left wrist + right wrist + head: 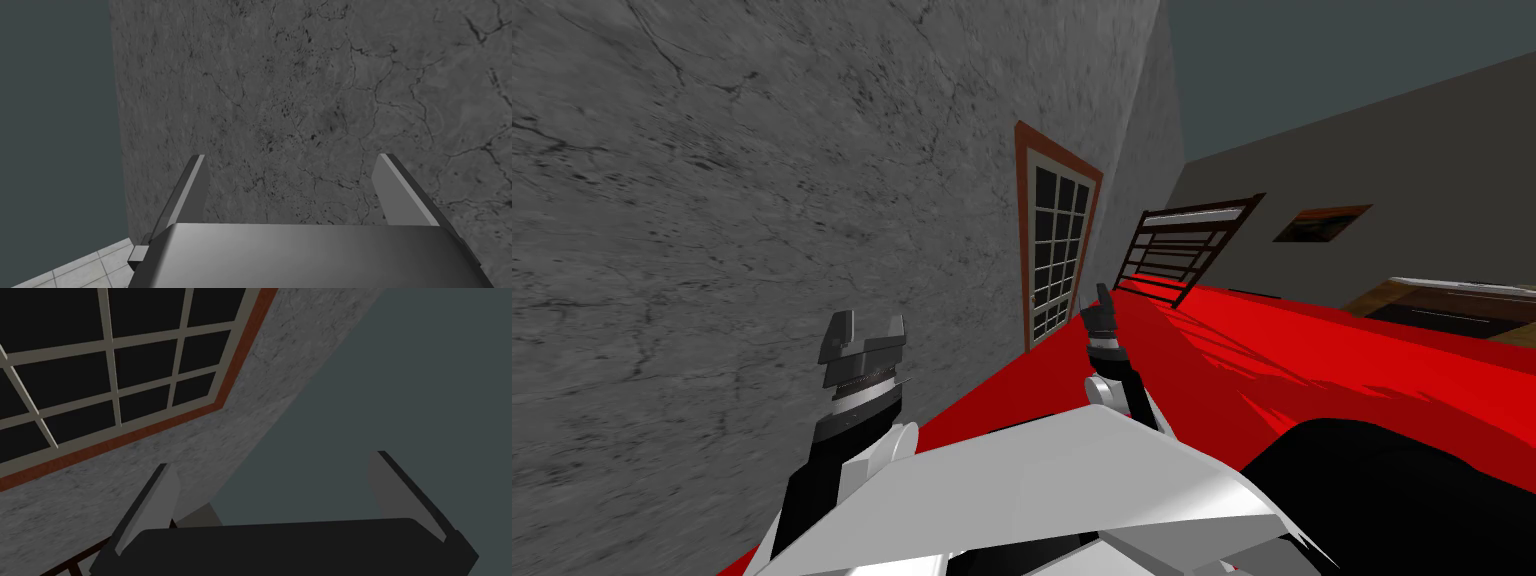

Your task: Pull the door open

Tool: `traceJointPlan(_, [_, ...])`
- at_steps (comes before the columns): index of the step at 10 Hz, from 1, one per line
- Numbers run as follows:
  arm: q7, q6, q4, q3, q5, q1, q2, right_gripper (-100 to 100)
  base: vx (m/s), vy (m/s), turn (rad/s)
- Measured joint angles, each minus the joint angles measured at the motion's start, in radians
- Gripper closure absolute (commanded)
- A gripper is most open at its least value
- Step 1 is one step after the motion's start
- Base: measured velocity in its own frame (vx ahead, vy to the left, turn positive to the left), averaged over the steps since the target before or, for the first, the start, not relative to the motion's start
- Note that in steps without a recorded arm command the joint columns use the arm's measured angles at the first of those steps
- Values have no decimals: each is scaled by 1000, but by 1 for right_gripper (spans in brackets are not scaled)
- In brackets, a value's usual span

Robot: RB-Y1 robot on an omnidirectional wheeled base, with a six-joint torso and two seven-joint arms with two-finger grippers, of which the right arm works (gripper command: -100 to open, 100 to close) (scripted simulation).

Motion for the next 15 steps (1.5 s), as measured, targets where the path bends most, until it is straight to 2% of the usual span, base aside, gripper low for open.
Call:
traceJointPlan(5, [77,-38,114,-8,42,-26,-18,-100,74,-28,47])
traceJointPlan(8, [127,-63,203,-30,65,-57,-39,-100,80,-32,60])
traceJointPlan(12, [187,-95,287,-35,96,-73,-46,-100,48,-19,33])
traceJointPlan(15, [235,-113,362,-49,119,-101,-59,-100,62,-34,54])
